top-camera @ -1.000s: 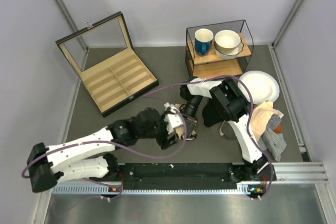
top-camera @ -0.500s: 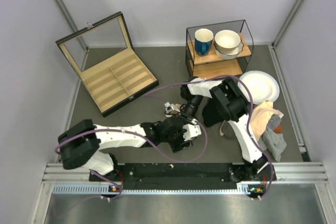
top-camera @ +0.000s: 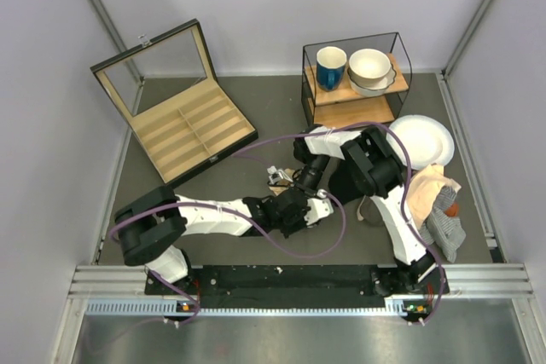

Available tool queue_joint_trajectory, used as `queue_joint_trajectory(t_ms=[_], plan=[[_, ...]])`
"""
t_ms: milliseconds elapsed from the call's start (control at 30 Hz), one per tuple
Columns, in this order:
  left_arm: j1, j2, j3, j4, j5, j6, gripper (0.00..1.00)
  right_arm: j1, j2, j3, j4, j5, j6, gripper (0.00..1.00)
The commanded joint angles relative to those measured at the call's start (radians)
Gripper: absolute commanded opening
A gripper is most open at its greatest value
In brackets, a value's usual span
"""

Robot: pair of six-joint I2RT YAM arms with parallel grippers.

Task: Roll the underwear
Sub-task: Roll the underwear to the center of the board.

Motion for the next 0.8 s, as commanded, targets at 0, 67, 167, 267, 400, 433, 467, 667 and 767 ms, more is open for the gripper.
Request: queue_joint_trajectory(t_ms=[0,67,167,267,400,433,467,667,767], plan=[[0.004,0.021,0.033,0.014,0.005,-0.053,0.00,-0.016,-0.020,0.020,-0.076,-0.010,-0.046,0.28],[0.024,0.021,0.024,-0.012,0.068,-0.088,0.00,-0.031,-0.070,0.018,-0.075,-0.016,-0.057,0.32],[0.070,0.006,-0.008,0.000,0.154,-0.149,0.00,-0.075,-0.159,0.014,-0.052,-0.022,-0.049,0.38],[0.127,-0.012,-0.050,0.043,0.245,-0.215,0.00,-0.129,-0.242,-0.020,0.008,-0.005,-0.025,0.42],[0.224,-0.016,-0.103,0.100,0.388,-0.323,0.00,-0.174,-0.326,-0.080,0.075,0.017,-0.003,0.43],[0.259,-0.014,-0.111,0.125,0.410,-0.338,0.00,-0.181,-0.343,-0.089,0.091,0.017,-0.009,0.43],[0.276,-0.010,-0.119,0.137,0.434,-0.353,0.00,-0.187,-0.357,-0.098,0.104,0.018,-0.011,0.43],[0.408,0.047,-0.176,0.250,0.589,-0.514,0.00,-0.217,-0.515,-0.221,0.247,-0.006,-0.047,0.43],[0.466,0.107,-0.180,0.296,0.658,-0.600,0.00,-0.213,-0.613,-0.319,0.299,-0.045,-0.136,0.43]])
